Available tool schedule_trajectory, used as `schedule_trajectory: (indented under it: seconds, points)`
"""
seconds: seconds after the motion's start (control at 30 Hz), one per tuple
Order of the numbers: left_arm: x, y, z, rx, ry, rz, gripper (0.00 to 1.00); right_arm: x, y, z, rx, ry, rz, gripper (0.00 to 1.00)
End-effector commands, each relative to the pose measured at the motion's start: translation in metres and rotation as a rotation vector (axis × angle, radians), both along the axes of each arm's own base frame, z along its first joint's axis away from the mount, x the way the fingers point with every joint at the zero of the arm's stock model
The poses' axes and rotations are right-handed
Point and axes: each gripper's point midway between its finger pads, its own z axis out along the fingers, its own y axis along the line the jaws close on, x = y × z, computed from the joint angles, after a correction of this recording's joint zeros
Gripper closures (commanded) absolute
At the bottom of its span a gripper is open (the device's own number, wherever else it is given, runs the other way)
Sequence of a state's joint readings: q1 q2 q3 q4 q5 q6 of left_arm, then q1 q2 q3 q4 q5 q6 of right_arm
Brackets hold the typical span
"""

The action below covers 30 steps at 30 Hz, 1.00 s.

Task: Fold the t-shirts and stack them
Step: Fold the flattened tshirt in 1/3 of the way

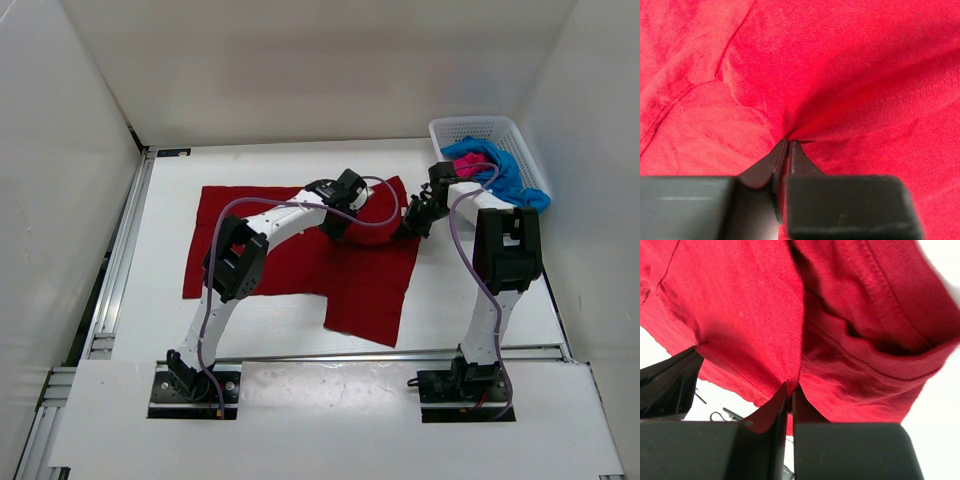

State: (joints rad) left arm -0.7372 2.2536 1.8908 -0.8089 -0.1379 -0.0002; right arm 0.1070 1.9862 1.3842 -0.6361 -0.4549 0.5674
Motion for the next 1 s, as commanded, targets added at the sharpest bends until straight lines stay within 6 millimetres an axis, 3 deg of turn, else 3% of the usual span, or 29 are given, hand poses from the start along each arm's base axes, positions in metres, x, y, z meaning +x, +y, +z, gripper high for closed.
schedule_trajectory:
  seconds: [0.0,0.03,0.1,0.17,0.2,0.27,0.3,0.37,0.4,0.43,0.47,0.5,0.53,0.6,0.63,0.73,0.83,0.9,0.93,0.97]
  points:
    - [-0.01,-0.001,0.006,0.013,0.009,-0.015,0.8,0.0,-0.008,-0.005,-0.051,0.012,0.014,0.9]
    - [-0.01,-0.001,0.006,0.016,0.013,-0.015,0.69,-0.005,-0.009,-0.009,-0.055,0.036,0.024,0.79]
    - [-0.009,-0.001,0.013,0.017,0.014,-0.015,0.54,-0.003,-0.011,-0.007,-0.069,0.024,0.031,0.71]
    - [-0.008,-0.003,0.024,0.009,0.005,-0.015,0.28,-0.003,-0.014,0.0,-0.089,-0.001,0.045,0.59]
    - [-0.004,0.001,0.045,-0.01,-0.015,-0.003,0.25,-0.004,-0.019,0.007,-0.117,-0.031,0.045,0.58]
    - [0.0,0.004,0.065,-0.053,-0.02,0.001,0.18,-0.006,-0.028,0.013,-0.167,-0.071,0.055,0.55]
    - [0.009,0.012,0.089,-0.093,-0.042,0.023,0.15,-0.011,-0.034,0.019,-0.199,-0.089,0.045,0.55]
    - [0.015,0.029,0.105,-0.135,-0.037,0.051,0.13,-0.016,-0.049,0.018,-0.289,-0.101,0.034,0.53]
    - [0.029,0.058,0.117,-0.146,-0.057,0.114,0.13,-0.018,-0.054,0.018,-0.313,-0.108,0.037,0.53]
    - [0.034,0.077,0.117,-0.14,-0.054,0.152,0.13,-0.017,-0.057,0.021,-0.333,-0.119,0.03,0.53]
    - [0.054,0.101,0.119,-0.109,-0.125,0.223,0.13,-0.016,-0.064,0.017,-0.352,-0.109,0.018,0.53]
    - [0.066,0.126,0.113,-0.068,-0.151,0.286,0.13,-0.016,-0.066,0.012,-0.363,-0.094,0.009,0.53]
    - [0.079,0.17,0.102,-0.012,-0.16,0.387,0.13,-0.012,-0.071,0.01,-0.373,-0.091,-0.004,0.53]
    - [0.097,0.226,0.094,0.105,-0.209,0.524,0.13,-0.012,-0.073,-0.008,-0.389,-0.044,-0.023,0.53]
    - [0.106,0.263,0.078,0.158,-0.193,0.602,0.13,-0.01,-0.075,-0.014,-0.403,-0.039,-0.025,0.53]
    - [0.117,0.333,0.065,0.277,-0.207,0.755,0.13,-0.006,-0.083,-0.03,-0.452,-0.001,-0.077,0.51]
    - [0.129,0.365,0.045,0.345,-0.211,0.825,0.13,-0.001,-0.082,-0.043,-0.447,0.005,-0.099,0.55]
    - [0.131,0.38,0.021,0.39,-0.184,0.85,0.13,0.0,-0.081,-0.047,-0.445,0.012,-0.111,0.75]
    - [0.132,0.385,0.017,0.421,-0.187,0.86,0.13,0.0,-0.079,-0.046,-0.433,0.017,-0.122,0.94]
    - [0.129,0.387,0.0,0.45,-0.159,0.856,0.13,0.004,-0.078,-0.044,-0.429,0.011,-0.136,0.98]
